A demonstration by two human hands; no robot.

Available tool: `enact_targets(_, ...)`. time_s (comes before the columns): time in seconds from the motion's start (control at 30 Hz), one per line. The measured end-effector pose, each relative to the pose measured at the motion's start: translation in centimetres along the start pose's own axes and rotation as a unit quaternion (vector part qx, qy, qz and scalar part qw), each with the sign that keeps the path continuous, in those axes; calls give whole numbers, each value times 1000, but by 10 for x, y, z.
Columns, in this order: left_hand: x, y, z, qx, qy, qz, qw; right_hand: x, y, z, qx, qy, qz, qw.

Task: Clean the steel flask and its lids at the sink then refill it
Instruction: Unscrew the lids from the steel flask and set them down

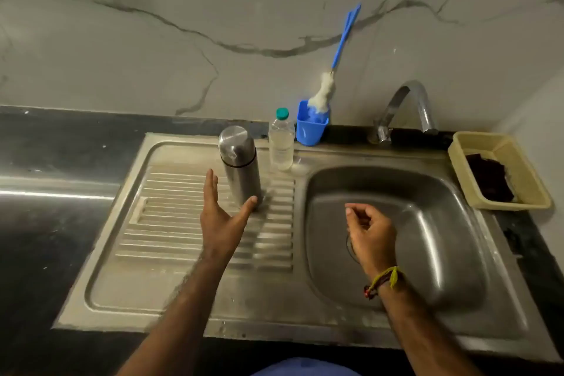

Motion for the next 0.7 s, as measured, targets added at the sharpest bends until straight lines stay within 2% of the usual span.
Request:
enact_targets(0.3, 0, -16, -42, -20, -40, 11, 999, 1, -22, -15, -8, -7, 5, 1000)
enact_targets(0.47, 4, -24, -44, 6, -37, 13, 999, -8, -23, -12, -20, -1, -6, 1000)
enact_targets(0.7, 18, -14, -21, -8, -94, -29, 995, -28, -2, 4, -50, 29, -37, 998)
Point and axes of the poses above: each hand's wrist, its own z-axis away from the middle knuckle, its own y-axis out of the back of the hand, x = y × z, the point moved 2 cm from there along -z, towards the middle knuckle, and after that the axes turned 1 degree about z, right-handed, at the moved point
